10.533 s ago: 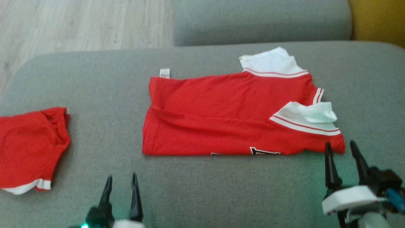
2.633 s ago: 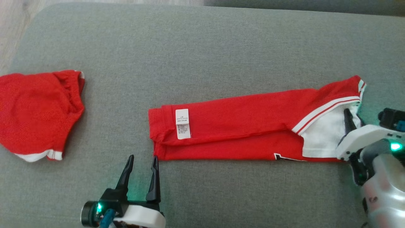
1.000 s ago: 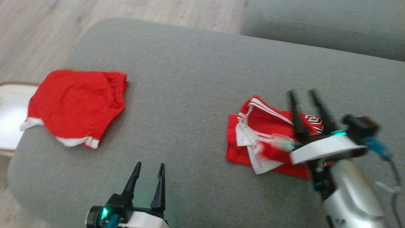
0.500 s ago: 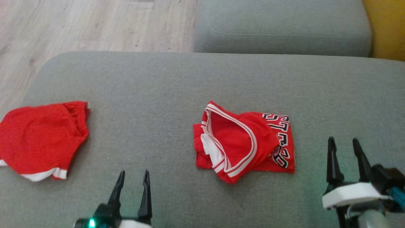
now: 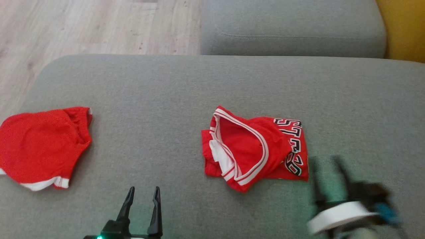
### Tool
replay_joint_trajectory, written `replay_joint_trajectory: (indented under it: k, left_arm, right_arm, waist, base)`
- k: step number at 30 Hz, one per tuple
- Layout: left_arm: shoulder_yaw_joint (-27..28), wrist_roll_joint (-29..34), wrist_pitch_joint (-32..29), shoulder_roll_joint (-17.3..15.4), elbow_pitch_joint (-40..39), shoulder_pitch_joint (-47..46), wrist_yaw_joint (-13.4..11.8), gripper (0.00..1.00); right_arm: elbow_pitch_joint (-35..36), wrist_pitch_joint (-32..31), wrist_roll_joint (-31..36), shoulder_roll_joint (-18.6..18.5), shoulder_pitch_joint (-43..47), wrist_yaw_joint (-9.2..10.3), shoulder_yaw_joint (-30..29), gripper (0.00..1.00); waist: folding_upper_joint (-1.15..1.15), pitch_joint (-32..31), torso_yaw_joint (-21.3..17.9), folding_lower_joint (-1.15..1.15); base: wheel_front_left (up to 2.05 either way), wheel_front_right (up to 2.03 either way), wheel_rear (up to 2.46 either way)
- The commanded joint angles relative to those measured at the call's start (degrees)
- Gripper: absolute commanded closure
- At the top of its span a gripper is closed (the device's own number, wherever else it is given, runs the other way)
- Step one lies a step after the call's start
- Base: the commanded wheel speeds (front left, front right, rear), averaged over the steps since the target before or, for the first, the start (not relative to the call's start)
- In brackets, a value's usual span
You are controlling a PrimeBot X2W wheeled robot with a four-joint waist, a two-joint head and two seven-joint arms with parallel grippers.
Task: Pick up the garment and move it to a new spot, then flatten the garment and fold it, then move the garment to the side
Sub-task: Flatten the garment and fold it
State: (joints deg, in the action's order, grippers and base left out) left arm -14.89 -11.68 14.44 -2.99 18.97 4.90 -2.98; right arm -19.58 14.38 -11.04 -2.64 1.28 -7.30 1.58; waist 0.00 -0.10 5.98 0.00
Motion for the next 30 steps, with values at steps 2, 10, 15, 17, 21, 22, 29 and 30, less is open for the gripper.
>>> replay_joint_trajectory:
  k: [2, 10, 15, 17, 21, 22, 29, 30]
  left_arm:
    - [0.9, 0.0, 0.6, 0.1, -1.4, -2.7, 0.1, 0.0]
    - [-0.3, -1.2, 0.6, 0.1, -0.6, -2.4, 0.2, 0.0]
    - [-0.7, -1.8, 0.6, 0.1, -0.7, -2.6, 0.1, 0.0]
    - [-0.7, -2.2, 0.6, 0.1, -0.8, -2.8, 0.0, 0.0]
    - [-1.0, -2.8, 0.6, 0.1, -1.1, -3.4, 0.0, 0.0]
    - [-1.0, -2.9, 0.6, 0.1, -1.2, -3.5, 0.0, 0.0]
    - [-1.3, -2.9, 0.6, 0.1, -1.7, -3.7, -0.1, 0.0]
    - [-1.3, -2.9, 0.6, 0.1, -1.7, -3.7, 0.0, 0.0]
  right_arm:
    - [0.9, 0.6, 0.2, -0.2, -3.0, -0.19, 9.2, 0.0]
    - [-8.1, -2.0, -1.3, -0.7, -7.5, -0.19, 26.5, 0.0]
    - [-13.1, -2.2, 2.4, -0.7, -10.3, -0.19, 26.0, 0.0]
    - [-15.9, -3.0, 5.2, -0.6, -11.3, -0.19, 24.9, 0.0]
    - [-18.5, -3.7, 6.8, -0.4, -12.2, -0.19, 24.6, 1.0]
    - [-18.8, -3.4, 6.6, -0.4, -12.5, -0.19, 24.6, 1.0]
    - [-14.9, -0.3, 1.4, -0.3, -14.4, -0.19, 28.3, 1.0]
    - [-13.8, -0.1, -0.2, -0.3, -14.8, -0.19, 29.7, 1.0]
  waist:
    - [0.0, 0.3, 1.0, 0.0]
    - [0.0, 1.6, 4.8, 0.0]
    - [0.0, 2.5, 6.9, 0.0]
    - [0.0, 3.2, 7.8, 0.0]
    - [0.0, 4.3, 8.7, 0.0]
    - [0.0, 4.4, 8.8, 0.0]
    - [0.0, 4.7, 9.3, 0.0]
    - [0.0, 4.6, 9.4, 0.0]
  base:
    - [0.0, 0.0, 0.0]
    - [0.0, 0.0, 0.0]
    - [0.0, 0.0, 0.0]
    - [0.0, 0.0, 0.0]
    - [0.0, 0.0, 0.0]
    - [0.0, 0.0, 0.0]
    - [0.0, 0.0, 0.0]
    - [0.0, 0.0, 0.0]
